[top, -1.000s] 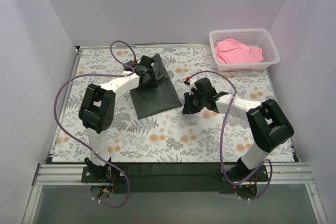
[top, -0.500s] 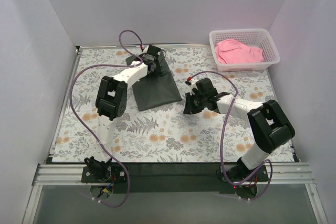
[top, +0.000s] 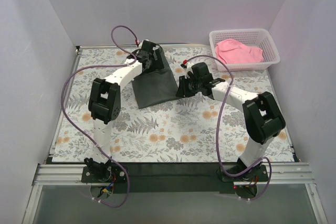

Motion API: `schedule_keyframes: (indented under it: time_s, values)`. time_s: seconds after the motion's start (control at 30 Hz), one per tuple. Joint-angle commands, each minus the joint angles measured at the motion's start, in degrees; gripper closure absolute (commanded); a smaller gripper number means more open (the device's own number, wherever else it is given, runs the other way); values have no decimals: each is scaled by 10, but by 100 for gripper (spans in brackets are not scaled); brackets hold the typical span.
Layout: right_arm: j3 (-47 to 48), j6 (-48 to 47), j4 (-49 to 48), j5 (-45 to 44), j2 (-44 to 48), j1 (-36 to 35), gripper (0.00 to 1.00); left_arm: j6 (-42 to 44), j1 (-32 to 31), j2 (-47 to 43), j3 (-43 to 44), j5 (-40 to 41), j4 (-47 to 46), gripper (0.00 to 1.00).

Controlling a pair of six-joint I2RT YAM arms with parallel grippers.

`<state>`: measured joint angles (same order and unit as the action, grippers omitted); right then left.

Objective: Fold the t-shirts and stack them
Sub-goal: Fold the tshirt

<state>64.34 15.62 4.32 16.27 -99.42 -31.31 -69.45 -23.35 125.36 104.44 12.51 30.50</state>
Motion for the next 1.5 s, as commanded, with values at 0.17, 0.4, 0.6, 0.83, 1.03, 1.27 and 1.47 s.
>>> schedule_keyframes:
  time_s: [0.17,0.4,0.6,0.83,1.03,1.27,1.47]
  values:
    - [142,27,-33,22,-130,9,71,-34,5,-177,-142,-27,25,29]
    - [131,35,-38,44,-187,8,74,-46,3,-274,-333,-76,10,34]
    - [49,26,-66,33,-176,8,75,-47,2,-257,-381,-104,-11,41]
    - [-65,23,-66,26,-128,10,75,-53,-1,-232,-441,-119,-6,55]
    - [-151,26,-44,31,-58,10,75,-65,-20,-259,-492,-158,41,70]
    - [-279,41,-12,58,70,10,75,-108,-62,-366,-571,-189,86,71]
    - [-291,44,-2,111,162,10,74,-122,-61,-447,-549,-185,107,53]
